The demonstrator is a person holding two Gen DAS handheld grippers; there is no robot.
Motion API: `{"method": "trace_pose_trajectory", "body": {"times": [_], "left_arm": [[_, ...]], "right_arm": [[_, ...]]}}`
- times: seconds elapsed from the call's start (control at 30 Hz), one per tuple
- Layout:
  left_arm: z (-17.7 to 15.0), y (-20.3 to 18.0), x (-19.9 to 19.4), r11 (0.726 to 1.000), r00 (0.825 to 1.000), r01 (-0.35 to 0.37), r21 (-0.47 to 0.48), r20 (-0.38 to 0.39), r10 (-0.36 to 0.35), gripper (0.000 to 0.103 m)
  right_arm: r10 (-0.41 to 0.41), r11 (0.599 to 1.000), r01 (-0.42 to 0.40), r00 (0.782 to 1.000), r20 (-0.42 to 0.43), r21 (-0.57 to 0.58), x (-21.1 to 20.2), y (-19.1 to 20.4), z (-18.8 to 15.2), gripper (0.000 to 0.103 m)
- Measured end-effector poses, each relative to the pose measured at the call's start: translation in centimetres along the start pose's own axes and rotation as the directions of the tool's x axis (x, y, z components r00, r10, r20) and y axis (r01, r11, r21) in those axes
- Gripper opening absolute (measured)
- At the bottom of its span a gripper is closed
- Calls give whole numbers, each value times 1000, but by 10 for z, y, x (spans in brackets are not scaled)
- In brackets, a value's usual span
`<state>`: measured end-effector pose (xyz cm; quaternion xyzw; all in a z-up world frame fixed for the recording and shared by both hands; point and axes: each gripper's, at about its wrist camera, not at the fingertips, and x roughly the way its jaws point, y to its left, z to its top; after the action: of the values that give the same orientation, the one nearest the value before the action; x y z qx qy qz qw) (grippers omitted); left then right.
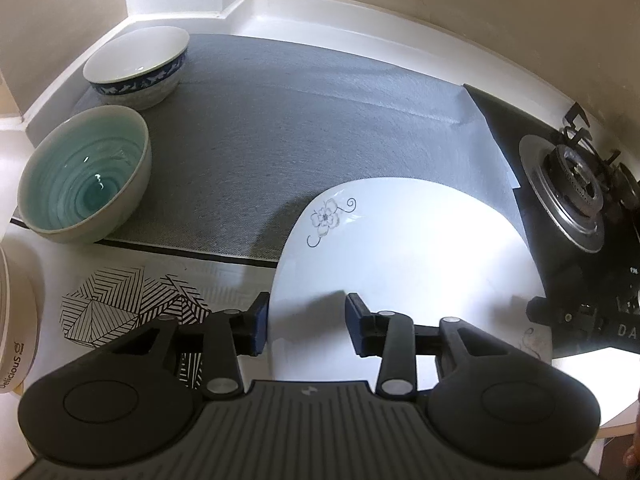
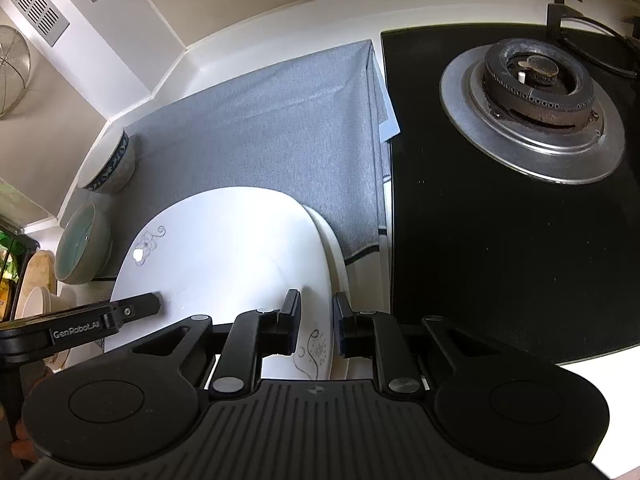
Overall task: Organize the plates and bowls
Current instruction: 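Lower the white plate onto the stack and open both grippers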
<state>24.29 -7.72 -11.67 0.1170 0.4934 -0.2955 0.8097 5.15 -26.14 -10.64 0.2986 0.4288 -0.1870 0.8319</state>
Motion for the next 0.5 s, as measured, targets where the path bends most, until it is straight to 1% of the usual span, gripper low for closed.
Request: {"method": "trace_pose_trajectory", "body": {"times": [0.1, 0.2, 0.27, 0.3, 0.5], "left_arm": [[0, 0, 1, 1000, 1000, 5, 6, -1, -5, 48], [1, 1, 2, 1000, 1000, 18, -2, -6, -18, 54], [1, -3, 3, 1000, 1000, 14, 8, -8, -14, 62], [1, -5, 4, 1000, 1000, 8, 13, -9, -8, 63], [2, -14, 9, 999, 1000, 7, 44, -21, -6, 80]], "right_arm": [[6, 1000, -6, 1000, -14, 8, -1, -1, -2, 19], [6, 1000, -6, 1000, -15, 10, -2, -1, -1, 19], [3, 1000, -3, 1000, -9, 5, -4, 0, -1, 19], [5, 1000, -5, 1000, -6, 7, -6, -1, -1, 19], [18, 1000, -18, 1000, 0, 14, -9, -5, 1, 19]]}}
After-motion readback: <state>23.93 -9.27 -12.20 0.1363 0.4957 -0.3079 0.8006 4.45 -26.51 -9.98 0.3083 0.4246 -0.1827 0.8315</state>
